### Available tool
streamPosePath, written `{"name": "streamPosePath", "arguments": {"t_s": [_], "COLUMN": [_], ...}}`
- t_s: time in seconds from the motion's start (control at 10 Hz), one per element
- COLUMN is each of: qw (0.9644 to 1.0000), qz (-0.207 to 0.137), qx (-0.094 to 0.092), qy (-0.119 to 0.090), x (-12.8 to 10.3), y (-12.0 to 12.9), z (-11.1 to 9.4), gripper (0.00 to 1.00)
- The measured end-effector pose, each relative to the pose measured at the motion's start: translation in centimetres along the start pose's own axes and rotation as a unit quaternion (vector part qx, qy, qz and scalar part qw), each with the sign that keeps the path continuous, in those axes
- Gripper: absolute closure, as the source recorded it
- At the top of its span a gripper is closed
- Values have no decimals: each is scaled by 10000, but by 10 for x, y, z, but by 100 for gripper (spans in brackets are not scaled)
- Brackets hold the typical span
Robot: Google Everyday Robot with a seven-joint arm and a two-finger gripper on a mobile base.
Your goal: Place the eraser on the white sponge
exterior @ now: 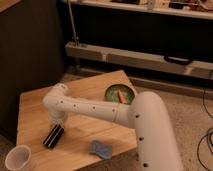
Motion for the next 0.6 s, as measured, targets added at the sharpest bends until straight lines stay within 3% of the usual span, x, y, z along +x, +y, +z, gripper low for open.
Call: {"name": "streamPosePath", "arguments": {"t_s": [0.2, 0.5, 0.6], "qw": [10000, 9996, 9994], "qz": [38, -39, -70], "qx": [79, 255, 278], "qy": [0, -60, -187], "x": [3, -1, -6], "y": [10, 45, 62], "z": [-11, -49, -57], "gripper": [97, 100, 100]}}
